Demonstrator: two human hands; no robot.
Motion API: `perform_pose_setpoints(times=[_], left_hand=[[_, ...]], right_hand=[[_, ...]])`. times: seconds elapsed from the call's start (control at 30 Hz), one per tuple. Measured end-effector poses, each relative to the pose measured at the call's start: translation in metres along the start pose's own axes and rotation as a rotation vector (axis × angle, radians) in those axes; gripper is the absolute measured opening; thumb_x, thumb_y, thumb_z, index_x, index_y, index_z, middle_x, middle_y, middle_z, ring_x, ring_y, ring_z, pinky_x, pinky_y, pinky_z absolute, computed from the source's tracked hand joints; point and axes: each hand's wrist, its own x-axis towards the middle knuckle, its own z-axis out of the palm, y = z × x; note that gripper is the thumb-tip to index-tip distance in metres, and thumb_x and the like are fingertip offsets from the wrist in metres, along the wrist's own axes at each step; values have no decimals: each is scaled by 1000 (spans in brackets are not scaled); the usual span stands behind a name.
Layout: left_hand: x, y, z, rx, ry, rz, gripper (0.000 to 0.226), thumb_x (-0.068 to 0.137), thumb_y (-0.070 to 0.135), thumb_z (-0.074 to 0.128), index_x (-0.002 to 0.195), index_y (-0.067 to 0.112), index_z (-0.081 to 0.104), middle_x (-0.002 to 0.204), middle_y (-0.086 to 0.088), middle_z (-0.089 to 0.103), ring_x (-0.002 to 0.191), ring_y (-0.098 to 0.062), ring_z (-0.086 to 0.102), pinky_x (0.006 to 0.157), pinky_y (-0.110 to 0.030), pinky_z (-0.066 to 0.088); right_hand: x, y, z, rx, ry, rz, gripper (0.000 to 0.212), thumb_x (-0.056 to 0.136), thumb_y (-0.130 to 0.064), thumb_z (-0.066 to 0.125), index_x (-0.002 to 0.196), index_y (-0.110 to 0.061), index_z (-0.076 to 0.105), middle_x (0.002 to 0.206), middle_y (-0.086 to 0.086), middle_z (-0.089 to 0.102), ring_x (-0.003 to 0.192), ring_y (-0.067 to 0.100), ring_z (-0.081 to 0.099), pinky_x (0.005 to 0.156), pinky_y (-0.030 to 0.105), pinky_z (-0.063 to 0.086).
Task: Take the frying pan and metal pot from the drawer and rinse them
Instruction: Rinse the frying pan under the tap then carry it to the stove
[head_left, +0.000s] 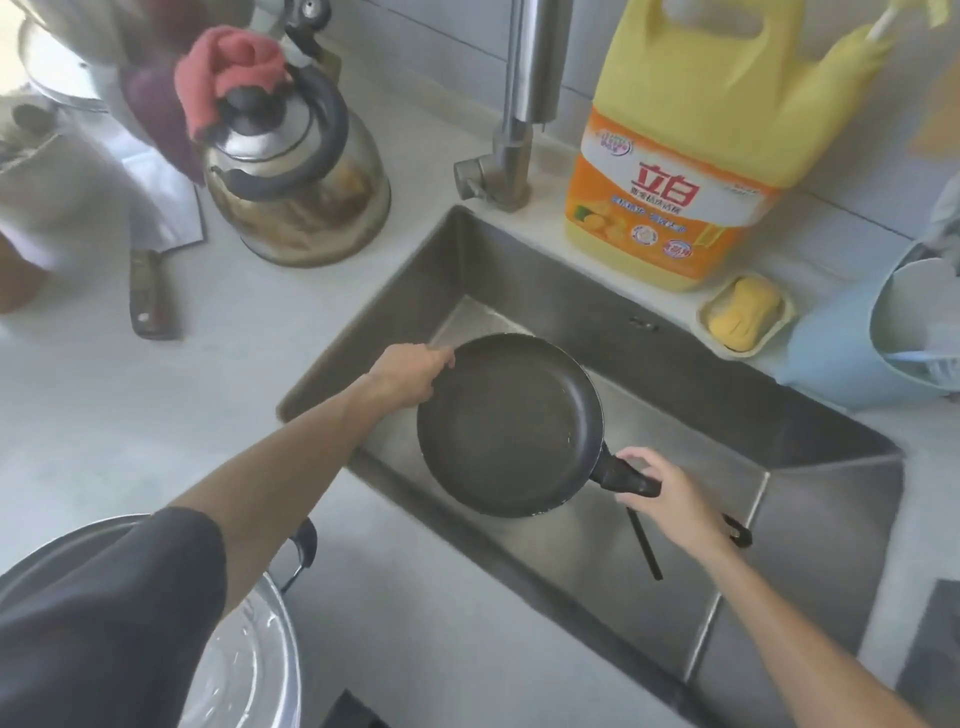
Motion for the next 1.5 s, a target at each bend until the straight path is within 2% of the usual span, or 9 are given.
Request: perform_pose_setpoints(times=[0.3,0.5,0.6,0.7,0.8,0.9,1.03,1.23,1.5], left_hand=[[30,-12,30,80,-129,19,54,86,19,62,136,20,39,116,-7,63,106,-25,60,82,-35,47],[36,-15,32,122,-181,10,48,93,13,51,138,25,38,115,-7,65,101,-27,63,80,-36,51],[23,-13,-4,123,54,24,32,97,30,42,129,27,46,103,-5,70,94,-28,66,70,-32,44],[8,-8,-57,-307,618,-117,34,89,51,49,109,24,48,79,8,67,70,-17,64,64,-29,44],[9,-6,-106,-585,862,-217,48,81,61,55,114,28,46,69,14,60,64,-8,59,64,-26,41],[26,-2,-133,-516,841,-186,49,78,68,54,114,35,55,73,16,62,66,-2,57,60,-16,35],[48,-3,-140,-426,863,-224,42,76,68,54,88,30,68,75,13,68,74,-6,64,63,-21,36],[51,-6,-145,-346,905,-145,33,79,49,49,107,33,58,81,15,71,75,-9,65,71,-25,46],[40,-12,-102,-694,899,-169,43,83,54,55,109,20,50,71,13,61,61,-12,62,65,-31,52]], right_hand=[[37,9,35,-8,-26,35,42,72,-37,75,104,-52,52,106,-11,69,101,14,62,75,29,39],[54,15,53,-10,-32,61,40,73,-33,75,101,-50,51,101,-10,69,92,17,63,71,31,41],[57,16,54,-9,-41,59,38,74,-32,76,101,-46,54,104,-10,68,95,19,63,71,30,38],[56,15,51,-7,-50,65,38,73,-33,76,100,-47,53,105,-10,68,97,18,63,71,30,39],[55,15,51,-14,-40,65,38,73,-34,76,100,-48,53,105,-11,68,95,17,64,70,30,40],[55,14,51,-20,-29,65,38,74,-33,76,102,-45,54,104,-11,68,92,17,64,68,29,39],[55,14,53,-19,-28,62,37,74,-33,76,102,-44,54,105,-9,68,94,19,64,68,30,39],[55,14,54,-16,-23,61,37,75,-32,75,103,-42,55,104,-9,69,93,20,64,68,30,38],[56,19,54,7,-34,45,37,75,-32,75,102,-44,53,105,-10,69,81,14,57,65,28,36]])
